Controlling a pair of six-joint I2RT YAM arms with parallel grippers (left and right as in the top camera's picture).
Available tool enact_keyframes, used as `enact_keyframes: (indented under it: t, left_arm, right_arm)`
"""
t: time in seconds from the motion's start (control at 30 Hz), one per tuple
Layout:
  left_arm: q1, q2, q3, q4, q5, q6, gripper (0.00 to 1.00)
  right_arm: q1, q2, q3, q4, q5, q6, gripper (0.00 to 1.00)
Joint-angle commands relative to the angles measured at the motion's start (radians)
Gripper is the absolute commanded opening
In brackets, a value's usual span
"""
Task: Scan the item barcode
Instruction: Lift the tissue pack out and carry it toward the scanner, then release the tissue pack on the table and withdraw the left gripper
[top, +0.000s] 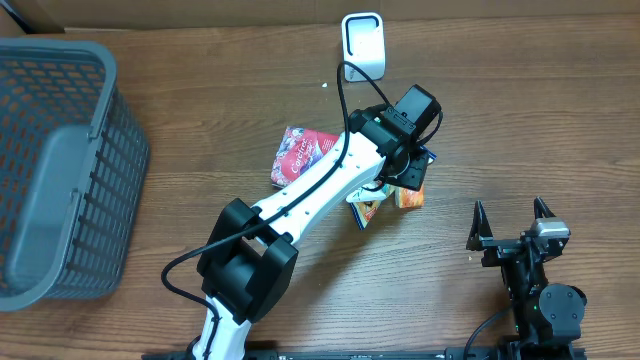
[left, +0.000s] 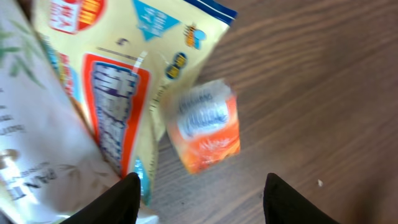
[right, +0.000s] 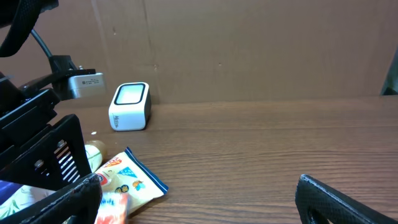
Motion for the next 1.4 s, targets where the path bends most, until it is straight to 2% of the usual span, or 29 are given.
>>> enact_keyframes:
  t: [0.0,0.07,0.2,0.27,0.3,0.33,0.43,0.57,0.77,0.97,1.03,1.07,1.13,1.37]
  left_arm:
    - [0.000,-0.007,0.057,-0.011,0.085,0.072,0.56]
    - [0.000,-0.017,0.101,-0.040,0.084,0.097,0.56]
    - [0.004,-0.042,0.276,-0.165,0.005,0.157,0.65]
    - [0.010,-0.050,0.369,-0.239,-0.082,0.156,0.78]
    - [0.014,-0.053,0.411,-0.274,-0.120,0.156,0.91]
    - [0.019,-0.056,0.450,-0.308,-0.151,0.156,1.00]
    - [0.047,-0.071,0.569,-0.414,-0.220,0.153,1.00]
    - [0.130,-0.118,0.684,-0.548,-0.307,0.092,1.00]
    - [0.317,-0.208,0.718,-0.661,-0.355,0.070,1.00]
    - [0.520,-0.215,0.706,-0.751,-0.412,0.076,0.84]
    - [0.622,-0.211,0.704,-0.748,-0.434,0.062,0.72]
    - [0.681,-0.211,0.704,-0.750,-0.428,0.062,0.45]
    - [0.749,-0.210,0.703,-0.751,-0.396,0.062,0.04]
    - [0.906,-0.198,0.658,-0.750,-0.263,0.096,0.04]
  right_arm:
    - [-0.006,-0.012,-0.011,0.006,0.000,-0.005,1.00]
    - [-0.006,-0.012,-0.010,0.006,0.000,-0.004,1.00]
    - [-0.006,-0.012,-0.011,0.006,0.000,-0.005,1.00]
    - [-0.006,-0.012,-0.011,0.006,0.000,-0.004,1.00]
    - [-0.006,-0.012,-0.011,0.006,0.000,-0.005,1.00]
    - [-0.006,-0.012,-0.011,0.006,0.000,-0.005,1.00]
    - [-0.006,-0.012,-0.011,0.006,0.000,-0.005,1.00]
    - [-0.006,-0.012,-0.011,0.006,0.000,-0.005,1.00]
    - [-0.006,-0.012,-0.011,0.006,0.000,-0.005,1.00]
    - [-0.006,-0.012,-0.011,0.006,0.000,-0.005,1.00]
    - [-0.006,-0.012,-0.011,0.006,0.000,-0.005,1.00]
    - [-0.006,-0.012,-0.011,0.006,0.000,-0.004,1.00]
    - [-0.006,-0.012,-0.011,0.006,0.000,-0.005,1.00]
    - [-0.006,-0.012,-0.011,0.006,0.000,-0.005,1.00]
